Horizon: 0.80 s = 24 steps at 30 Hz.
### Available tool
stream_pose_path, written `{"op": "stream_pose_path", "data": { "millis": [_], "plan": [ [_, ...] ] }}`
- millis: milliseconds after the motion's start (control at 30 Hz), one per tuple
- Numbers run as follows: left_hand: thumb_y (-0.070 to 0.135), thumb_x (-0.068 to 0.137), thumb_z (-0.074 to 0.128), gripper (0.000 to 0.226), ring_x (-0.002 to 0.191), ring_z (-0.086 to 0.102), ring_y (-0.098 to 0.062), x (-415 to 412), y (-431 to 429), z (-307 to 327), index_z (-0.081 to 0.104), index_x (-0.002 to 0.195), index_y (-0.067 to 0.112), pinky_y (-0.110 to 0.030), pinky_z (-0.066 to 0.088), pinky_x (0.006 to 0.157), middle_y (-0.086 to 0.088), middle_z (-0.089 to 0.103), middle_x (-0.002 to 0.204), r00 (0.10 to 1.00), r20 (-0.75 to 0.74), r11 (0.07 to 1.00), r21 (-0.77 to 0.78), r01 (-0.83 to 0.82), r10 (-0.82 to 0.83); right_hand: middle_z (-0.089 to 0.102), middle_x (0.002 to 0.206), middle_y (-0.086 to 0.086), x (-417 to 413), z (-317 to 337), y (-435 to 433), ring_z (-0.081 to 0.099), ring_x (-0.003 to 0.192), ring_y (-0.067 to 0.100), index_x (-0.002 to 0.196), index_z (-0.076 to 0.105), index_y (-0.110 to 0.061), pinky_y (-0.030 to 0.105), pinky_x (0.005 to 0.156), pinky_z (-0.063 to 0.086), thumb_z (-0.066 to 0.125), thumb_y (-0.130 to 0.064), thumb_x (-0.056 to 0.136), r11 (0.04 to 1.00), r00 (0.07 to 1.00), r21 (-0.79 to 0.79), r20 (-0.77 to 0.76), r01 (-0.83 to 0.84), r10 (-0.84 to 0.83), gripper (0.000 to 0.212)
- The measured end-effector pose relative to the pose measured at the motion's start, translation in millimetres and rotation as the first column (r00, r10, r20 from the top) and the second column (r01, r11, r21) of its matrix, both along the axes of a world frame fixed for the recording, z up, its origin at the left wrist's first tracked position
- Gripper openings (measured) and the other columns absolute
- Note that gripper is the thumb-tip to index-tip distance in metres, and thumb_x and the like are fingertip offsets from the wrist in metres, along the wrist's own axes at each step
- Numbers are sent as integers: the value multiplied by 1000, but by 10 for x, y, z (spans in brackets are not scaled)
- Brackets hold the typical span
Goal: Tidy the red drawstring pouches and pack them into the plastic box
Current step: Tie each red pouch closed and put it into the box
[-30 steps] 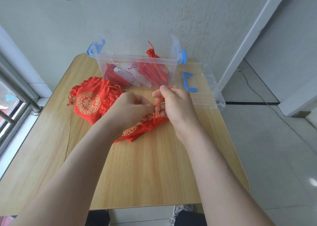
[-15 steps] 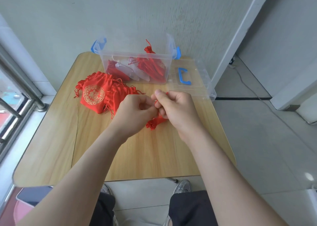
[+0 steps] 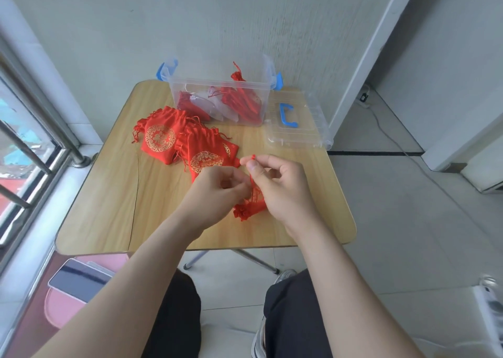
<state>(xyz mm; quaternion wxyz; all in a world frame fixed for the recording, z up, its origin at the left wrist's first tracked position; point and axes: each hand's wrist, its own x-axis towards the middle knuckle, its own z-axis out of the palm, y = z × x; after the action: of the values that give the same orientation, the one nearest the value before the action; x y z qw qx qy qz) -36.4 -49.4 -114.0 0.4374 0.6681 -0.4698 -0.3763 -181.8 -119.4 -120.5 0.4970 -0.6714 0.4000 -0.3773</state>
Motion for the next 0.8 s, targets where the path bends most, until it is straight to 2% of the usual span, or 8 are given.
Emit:
{"op": "stream_pose_path", "data": {
  "millis": [100,167,267,367,567,633,733,800],
  "plan": [
    [6,93,67,14,71,70,-13,-21,104,-36,80,91,11,-32,60,76,-10,78,83,999,-37,1000,16,-21,21,65,84,-5,24,11,71,49,66,15,109,83,-31,26,60,50,61,-29,108,999,997,12,-54,-47,48,21],
    [5,93,67,15,72,70,-13,-28,141,-45,81,90,12,-37,62,80,-8,77,80,999,-43,999,21,-31,31,69,84,-3,28,36,98,57,76,21,108,83,-31,35,74,59,61,-28,108,995,997,73,-19,-72,74,23],
    [5,95,68,15,71,69,-11,-24,166,-40,81,91,11,-37,61,80,-6,77,79,999,-36,1000,11,-1,2,81,99,-3,-34,65,105,74,97,18,111,84,-26,26,89,59,64,-25,107,976,993,179,40,-120,115,20],
    [10,98,69,14,74,69,-12,-19,187,-22,82,93,10,-33,61,81,-6,79,84,996,-85,999,16,35,-33,82,110,-5,-122,43,81,73,116,10,113,84,-24,30,107,53,68,-26,105,959,989,243,34,-147,143,18],
    [9,100,66,17,79,66,-15,39,204,-18,81,94,3,-32,57,83,-7,77,86,974,-226,999,32,41,-33,82,113,-4,-123,12,106,73,115,11,118,82,-23,32,103,55,72,-30,102,923,982,337,73,-187,172,20],
    [10,100,66,18,81,66,-17,58,203,-22,80,94,1,-35,56,86,-9,77,89,962,-268,997,34,70,-58,82,112,-4,-112,-11,111,73,114,12,117,83,-24,37,109,52,75,-33,99,912,981,362,90,-192,171,21],
    [15,102,64,24,85,63,-23,56,196,-19,78,98,-4,-38,53,88,-13,75,94,926,-371,995,39,94,-73,82,95,-8,-104,-13,123,71,87,0,109,85,-25,33,97,50,83,-35,92,919,989,368,95,-144,117,20],
    [25,103,64,31,85,62,-25,51,186,-12,78,106,-2,-37,53,85,-14,75,95,898,-439,995,59,76,-42,82,90,-6,-92,-11,132,74,87,4,101,86,-28,34,96,55,89,-41,83,935,994,340,83,-102,78,22]
  ]
}}
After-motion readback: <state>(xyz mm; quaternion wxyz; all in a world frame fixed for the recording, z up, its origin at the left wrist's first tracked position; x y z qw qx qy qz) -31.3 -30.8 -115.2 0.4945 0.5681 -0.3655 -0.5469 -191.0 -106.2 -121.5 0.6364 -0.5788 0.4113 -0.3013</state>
